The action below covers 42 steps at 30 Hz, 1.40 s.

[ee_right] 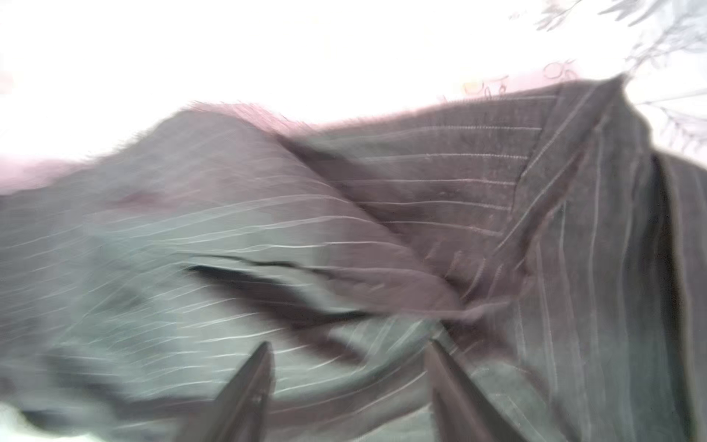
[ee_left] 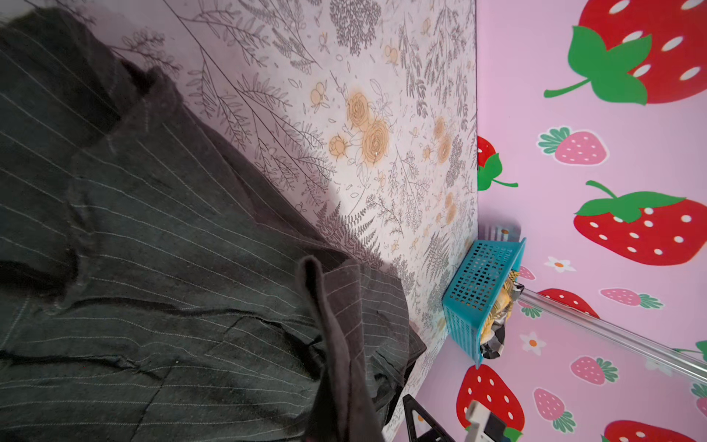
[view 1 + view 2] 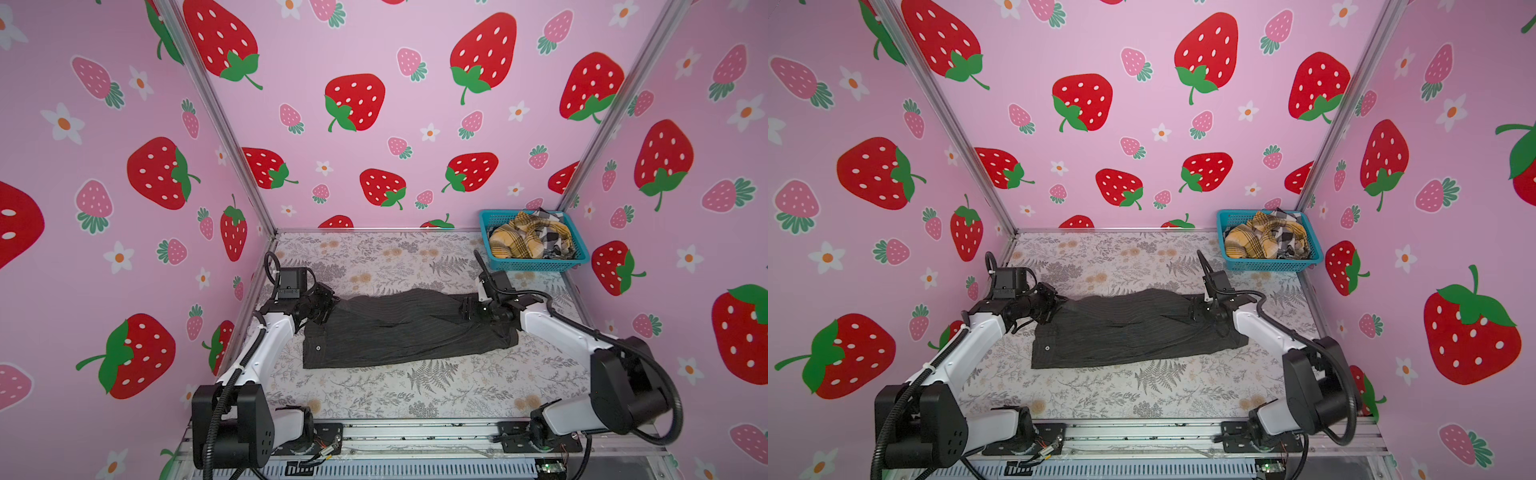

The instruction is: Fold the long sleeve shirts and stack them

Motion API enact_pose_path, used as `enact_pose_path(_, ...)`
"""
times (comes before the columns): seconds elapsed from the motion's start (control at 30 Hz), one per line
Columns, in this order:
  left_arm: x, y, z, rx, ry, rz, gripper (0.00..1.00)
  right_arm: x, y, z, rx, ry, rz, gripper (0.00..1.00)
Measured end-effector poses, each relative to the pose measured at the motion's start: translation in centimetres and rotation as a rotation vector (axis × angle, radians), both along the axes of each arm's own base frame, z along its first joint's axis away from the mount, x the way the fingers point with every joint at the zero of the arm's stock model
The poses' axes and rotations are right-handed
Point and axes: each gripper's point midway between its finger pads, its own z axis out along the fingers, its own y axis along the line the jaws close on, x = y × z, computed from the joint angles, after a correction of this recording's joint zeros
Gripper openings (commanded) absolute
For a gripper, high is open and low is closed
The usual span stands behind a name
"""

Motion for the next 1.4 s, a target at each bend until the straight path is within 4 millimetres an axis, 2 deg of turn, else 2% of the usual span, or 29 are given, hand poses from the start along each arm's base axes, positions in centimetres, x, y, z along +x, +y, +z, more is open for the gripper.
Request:
enact_pose_path(0.07,0.2,-0.2,0.6,-0.01,-0.009,-0.004,0.0,-0.1,0.4,1.7,0.076,-0.018,-0.028,0.74)
enact_pose_path(0.13,0.7,-0.3,1.7,-0.015,-0.033,-0.008,0.0,0.2,1.0,2.3,0.148,-0.006,-0.058,0.72)
enact_pose_path(0.2,1.2,-0.3,3.0,-0.016,-0.063,-0.013,0.0,0.5,1.7,1.7,0.205,0.034,-0.086,0.69)
enact_pose_path(0.3,1.6,-0.3,3.9,-0.018,-0.087,-0.015,0.0,0.3,2.5,-0.3,0.284,0.114,-0.144,0.65)
enact_pose_path(0.4,1.7,-0.4,3.5,-0.02,-0.071,-0.016,0.0,-0.3,2.7,-1.8,0.327,0.183,-0.197,0.65)
enact_pose_path(0.57,1.7,-0.4,2.3,-0.021,-0.03,-0.016,0.0,-0.1,3.0,-1.8,0.389,0.205,-0.252,0.7)
enact_pose_path(0.73,1.8,-0.4,3.0,-0.022,-0.034,-0.016,0.0,-0.4,2.0,-3.0,0.405,0.235,-0.305,0.67)
enact_pose_path(0.87,2.0,-0.4,3.5,-0.023,-0.047,-0.019,0.0,0.1,1.0,-3.8,0.411,0.239,-0.347,0.64)
enact_pose_path(1.07,1.8,-0.4,3.4,-0.023,-0.036,-0.019,0.0,1.8,0.6,-3.9,0.442,0.207,-0.371,0.48)
enact_pose_path(1.27,1.8,-0.4,3.3,-0.023,-0.031,-0.019,0.0,2.7,0.0,-5.3,0.455,0.227,-0.41,0.46)
enact_pose_path(1.33,1.8,-0.4,3.3,-0.022,-0.031,-0.021,0.0,2.8,0.1,-5.5,0.463,0.233,-0.418,0.26)
enact_pose_path(1.4,1.8,-0.4,3.3,-0.02,-0.032,-0.022,0.0,3.0,0.1,-5.4,0.477,0.235,-0.424,0.14)
